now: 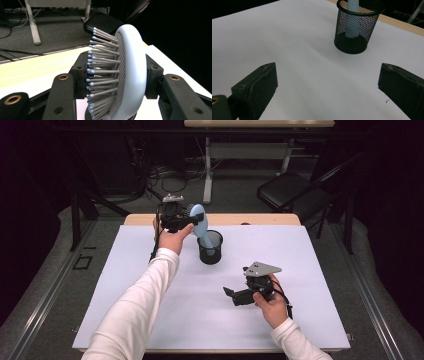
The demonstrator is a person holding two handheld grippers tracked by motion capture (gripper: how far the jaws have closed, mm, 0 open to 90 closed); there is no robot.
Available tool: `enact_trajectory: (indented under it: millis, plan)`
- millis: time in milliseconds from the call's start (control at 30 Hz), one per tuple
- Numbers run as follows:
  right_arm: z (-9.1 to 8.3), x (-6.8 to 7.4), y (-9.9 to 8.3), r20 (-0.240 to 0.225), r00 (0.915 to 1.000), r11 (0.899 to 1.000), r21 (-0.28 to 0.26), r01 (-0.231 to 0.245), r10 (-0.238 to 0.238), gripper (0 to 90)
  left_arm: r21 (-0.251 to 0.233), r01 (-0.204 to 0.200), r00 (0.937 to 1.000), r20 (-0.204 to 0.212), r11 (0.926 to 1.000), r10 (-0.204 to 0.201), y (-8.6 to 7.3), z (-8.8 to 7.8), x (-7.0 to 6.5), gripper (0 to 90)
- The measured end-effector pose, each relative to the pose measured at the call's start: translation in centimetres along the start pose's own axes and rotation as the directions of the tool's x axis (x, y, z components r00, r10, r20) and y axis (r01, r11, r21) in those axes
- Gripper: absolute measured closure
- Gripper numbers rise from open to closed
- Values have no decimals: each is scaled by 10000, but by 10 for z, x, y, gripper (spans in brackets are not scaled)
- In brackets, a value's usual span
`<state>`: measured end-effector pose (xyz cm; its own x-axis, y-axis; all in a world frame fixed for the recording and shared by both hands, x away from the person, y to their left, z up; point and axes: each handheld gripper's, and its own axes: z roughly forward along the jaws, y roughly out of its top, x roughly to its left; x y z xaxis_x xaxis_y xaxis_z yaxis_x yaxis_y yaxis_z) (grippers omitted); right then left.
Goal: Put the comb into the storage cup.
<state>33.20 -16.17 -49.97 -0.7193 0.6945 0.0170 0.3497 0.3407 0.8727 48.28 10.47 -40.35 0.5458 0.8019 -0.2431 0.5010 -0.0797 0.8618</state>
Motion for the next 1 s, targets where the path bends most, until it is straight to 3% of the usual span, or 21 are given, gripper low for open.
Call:
enact_trajectory:
  millis: [1000]
  plan:
    - [0,-1,-1,8,10000,10000,46,25,-25,28,36,-115,9991,-400,9999,117,-11,13,1,496]
